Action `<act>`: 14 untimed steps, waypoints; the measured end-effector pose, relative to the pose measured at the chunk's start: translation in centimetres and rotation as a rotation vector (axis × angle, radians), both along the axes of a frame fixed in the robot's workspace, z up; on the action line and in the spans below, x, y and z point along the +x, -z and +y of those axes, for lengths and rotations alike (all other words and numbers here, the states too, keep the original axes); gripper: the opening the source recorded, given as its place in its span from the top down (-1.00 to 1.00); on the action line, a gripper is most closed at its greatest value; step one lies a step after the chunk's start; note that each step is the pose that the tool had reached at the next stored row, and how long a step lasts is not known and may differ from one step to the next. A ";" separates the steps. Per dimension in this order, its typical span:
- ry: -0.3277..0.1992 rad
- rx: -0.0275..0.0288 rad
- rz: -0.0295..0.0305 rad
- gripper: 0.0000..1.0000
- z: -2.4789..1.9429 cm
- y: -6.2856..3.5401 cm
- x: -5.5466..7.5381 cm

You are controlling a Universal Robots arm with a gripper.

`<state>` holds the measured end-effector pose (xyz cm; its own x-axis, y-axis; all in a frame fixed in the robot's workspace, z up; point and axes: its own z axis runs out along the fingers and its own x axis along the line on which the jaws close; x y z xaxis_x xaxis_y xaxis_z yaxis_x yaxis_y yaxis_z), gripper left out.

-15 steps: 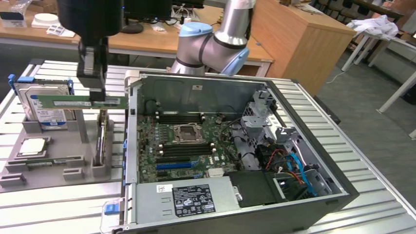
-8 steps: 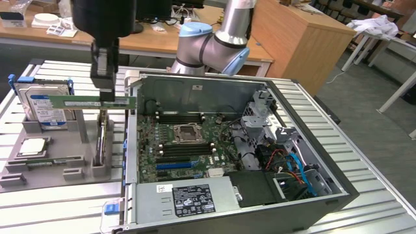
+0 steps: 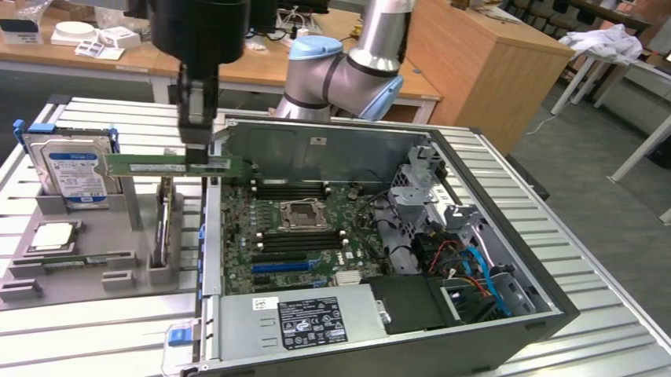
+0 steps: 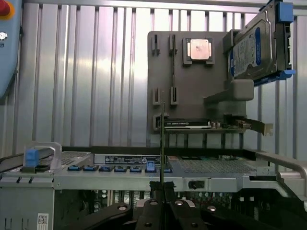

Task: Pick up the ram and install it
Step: 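Pick up the ram and move it above insertion slot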

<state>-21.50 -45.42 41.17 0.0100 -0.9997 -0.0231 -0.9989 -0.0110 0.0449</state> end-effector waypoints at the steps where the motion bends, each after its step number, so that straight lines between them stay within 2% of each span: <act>1: 0.000 0.0000 0.0000 0.76 0.00 0.00 0.3; 14: 0.000 0.0000 0.0000 0.76 0.00 0.00 4.6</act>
